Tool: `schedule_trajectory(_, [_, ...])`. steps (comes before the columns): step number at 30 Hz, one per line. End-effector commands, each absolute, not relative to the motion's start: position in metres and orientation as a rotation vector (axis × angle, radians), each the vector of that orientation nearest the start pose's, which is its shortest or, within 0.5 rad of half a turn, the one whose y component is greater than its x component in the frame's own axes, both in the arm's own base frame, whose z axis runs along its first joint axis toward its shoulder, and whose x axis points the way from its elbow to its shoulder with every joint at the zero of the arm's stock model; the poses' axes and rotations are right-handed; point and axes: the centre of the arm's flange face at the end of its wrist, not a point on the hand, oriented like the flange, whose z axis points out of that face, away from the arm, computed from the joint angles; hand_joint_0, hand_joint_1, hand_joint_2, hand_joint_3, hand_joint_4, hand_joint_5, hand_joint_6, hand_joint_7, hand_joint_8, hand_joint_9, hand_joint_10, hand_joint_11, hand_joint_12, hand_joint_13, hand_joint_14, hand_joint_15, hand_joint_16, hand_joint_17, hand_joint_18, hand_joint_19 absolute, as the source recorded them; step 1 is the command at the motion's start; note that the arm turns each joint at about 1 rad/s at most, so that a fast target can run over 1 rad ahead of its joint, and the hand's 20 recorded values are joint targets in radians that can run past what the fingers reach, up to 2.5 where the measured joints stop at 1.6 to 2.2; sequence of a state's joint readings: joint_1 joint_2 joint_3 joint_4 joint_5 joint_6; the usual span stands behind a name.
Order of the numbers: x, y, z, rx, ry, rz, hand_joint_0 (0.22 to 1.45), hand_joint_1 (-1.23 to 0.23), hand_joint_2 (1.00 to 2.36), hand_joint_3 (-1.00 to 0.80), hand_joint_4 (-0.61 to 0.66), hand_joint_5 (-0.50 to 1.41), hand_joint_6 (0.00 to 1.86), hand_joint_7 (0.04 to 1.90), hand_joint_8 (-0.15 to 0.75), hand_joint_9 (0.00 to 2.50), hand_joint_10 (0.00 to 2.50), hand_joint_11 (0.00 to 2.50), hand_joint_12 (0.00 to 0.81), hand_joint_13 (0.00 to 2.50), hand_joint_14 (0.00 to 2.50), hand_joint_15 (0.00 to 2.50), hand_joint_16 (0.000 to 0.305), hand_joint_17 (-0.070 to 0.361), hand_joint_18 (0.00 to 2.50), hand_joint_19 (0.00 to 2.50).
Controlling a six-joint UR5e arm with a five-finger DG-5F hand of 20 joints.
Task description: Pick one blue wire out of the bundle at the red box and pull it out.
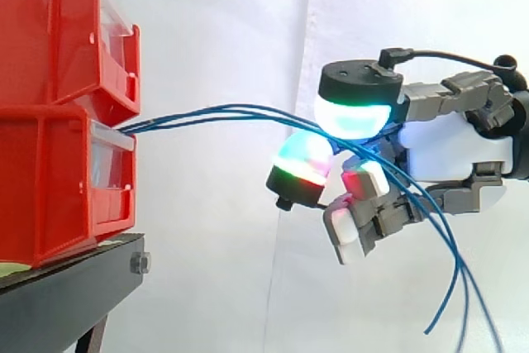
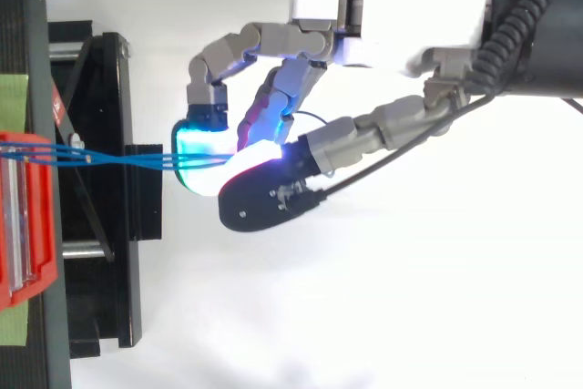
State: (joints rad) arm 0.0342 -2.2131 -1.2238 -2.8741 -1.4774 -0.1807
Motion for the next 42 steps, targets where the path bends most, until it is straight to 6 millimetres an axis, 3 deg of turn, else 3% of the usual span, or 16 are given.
schedule_trajectory(1, [0.7299, -0.1236, 0.286, 1.118, 1.271, 1.003, 0.56, -0.54, 1.0, -0.25, 0.37, -0.04, 0.5, 1.19, 0.295, 1.19, 0.02, 0.59, 0.427, 0.9, 0.02, 0.52, 0.076, 0.171, 0.66, 0.56])
schedule_trajectory(11, [0.7292, -0.1292, 0.2867, 1.098, 1.278, 0.975, 0.56, -0.54, 1.0, -0.3, 0.32, -0.02, 0.5, 1.26, 0.288, 1.22, 0.02, 0.61, 0.418, 0.9, 0.02, 0.52, 0.074, 0.165, 0.66, 0.56])
schedule_trajectory(13, [0.7291, -0.1292, 0.2879, 1.095, 1.278, 0.973, 0.57, -0.65, 1.01, -0.26, 0.27, -0.02, 0.5, 1.32, 0.282, 1.22, 0.02, 0.63, 0.405, 0.9, 0.02, 0.53, 0.07, 0.158, 0.65, 0.57])
schedule_trajectory(15, [0.7292, -0.1292, 0.2867, 1.096, 1.28, 0.973, 0.58, -0.72, 1.01, -0.23, 0.21, -0.05, 0.6, 1.14, 0.287, 1.22, 0.03, 0.67, 0.403, 0.91, 0.02, 0.53, 0.069, 0.155, 0.66, 0.57])
schedule_trajectory(21, [0.729, -0.1281, 0.2859, 1.097, 1.283, 0.973, 0.6, -0.76, 1.01, -0.16, 0.18, -0.11, 0.79, 0.84, 0.285, 1.17, 0.02, 0.77, 0.392, 0.9, 0.02, 0.54, 0.066, 0.149, 0.66, 0.59])
schedule_trajectory(32, [0.7294, -0.1246, 0.287, 1.097, 1.283, 0.982, 0.6, -0.77, 1.01, -0.1, 0.19, -0.12, 0.84, 0.79, 0.288, 1.19, 0.03, 0.79, 0.391, 0.9, 0.02, 0.54, 0.065, 0.147, 0.69, 0.59])
schedule_trajectory(42, [0.7298, -0.12, 0.2867, 1.155, 1.254, 1.047, 0.57, -0.67, 1.05, -0.12, 0.19, -0.1, 0.84, 0.83, 0.317, 1.28, 0.02, 0.75, 0.432, 0.96, 0.02, 0.53, 0.075, 0.17, 0.77, 0.58])
